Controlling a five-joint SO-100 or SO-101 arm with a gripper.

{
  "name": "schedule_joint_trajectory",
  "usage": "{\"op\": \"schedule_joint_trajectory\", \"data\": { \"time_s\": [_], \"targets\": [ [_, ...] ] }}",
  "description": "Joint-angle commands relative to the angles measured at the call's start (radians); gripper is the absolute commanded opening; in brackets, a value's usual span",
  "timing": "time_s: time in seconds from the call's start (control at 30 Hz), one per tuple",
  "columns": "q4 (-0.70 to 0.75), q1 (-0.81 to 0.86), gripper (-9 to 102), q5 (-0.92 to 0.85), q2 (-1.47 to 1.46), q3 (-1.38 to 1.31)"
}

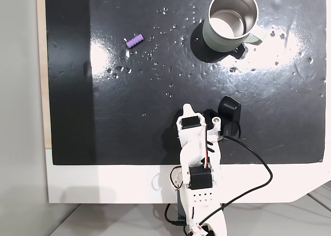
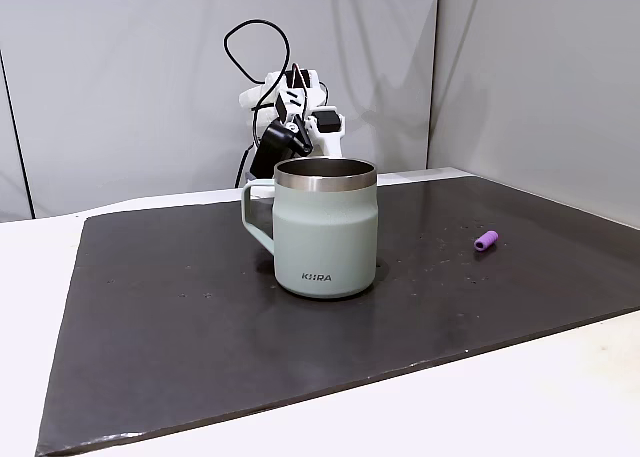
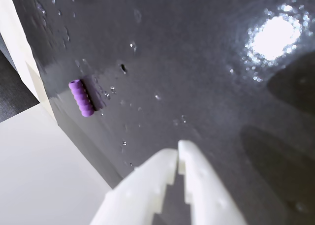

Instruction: Grasp a pengrip and put it in the cup.

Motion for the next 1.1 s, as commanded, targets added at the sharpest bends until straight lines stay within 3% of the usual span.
{"op": "schedule_joint_trajectory", "data": {
  "time_s": [0.0, 0.37, 0.67, 1.07],
  "targets": [
    [-0.026, 0.003, 0, -0.011, 0.009, -0.003],
    [-0.026, -0.002, 0, -0.018, 0.009, -0.003],
    [-0.126, -0.043, 0, -0.133, -0.018, -0.084],
    [-0.276, -0.103, 0, -0.106, -0.887, -0.635]
  ]
}}
